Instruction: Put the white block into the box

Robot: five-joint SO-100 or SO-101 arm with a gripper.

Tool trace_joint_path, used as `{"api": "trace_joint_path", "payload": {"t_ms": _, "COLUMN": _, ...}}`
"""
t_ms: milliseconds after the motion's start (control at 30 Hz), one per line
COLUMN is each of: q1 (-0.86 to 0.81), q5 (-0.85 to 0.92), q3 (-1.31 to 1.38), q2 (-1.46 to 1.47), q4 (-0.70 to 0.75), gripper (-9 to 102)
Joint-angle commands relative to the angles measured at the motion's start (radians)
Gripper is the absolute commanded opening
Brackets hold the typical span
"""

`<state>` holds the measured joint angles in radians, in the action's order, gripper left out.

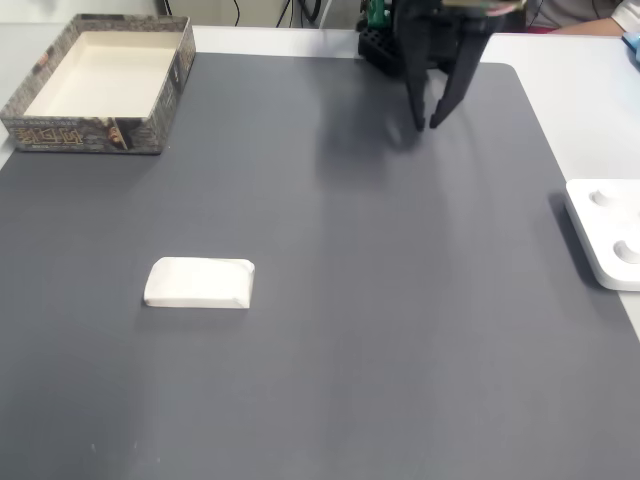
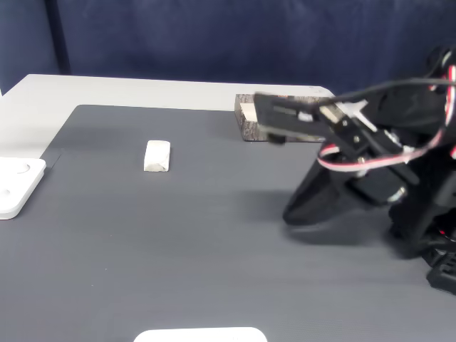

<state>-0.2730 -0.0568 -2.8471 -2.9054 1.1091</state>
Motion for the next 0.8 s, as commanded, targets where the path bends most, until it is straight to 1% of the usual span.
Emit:
{"api": "trace_joint_path", "payload": {"t_ms": 0, "q1": -0.078, "q5": -0.106, "q3": 0.253, "q2": 0.247, "q4": -0.057, "gripper": -2}}
{"api": "trace_joint_path", "payload": {"t_ms": 267, "q1": -0.13, "q5": -0.14, "q3": 0.512, "q2": 0.606, "q4": -0.063, "gripper": -2}}
{"api": "trace_joint_path", "payload": {"t_ms": 333, "q1": -0.14, "q5": -0.179, "q3": 0.592, "q2": 0.707, "q4": -0.063, "gripper": -2}}
{"api": "trace_joint_path", "payload": {"t_ms": 567, "q1": -0.167, "q5": -0.252, "q3": 0.974, "q2": 1.109, "q4": -0.011, "gripper": -2}}
{"api": "trace_joint_path", "payload": {"t_ms": 767, "q1": -0.199, "q5": -0.293, "q3": 1.226, "q2": 1.351, "q4": -0.009, "gripper": -2}}
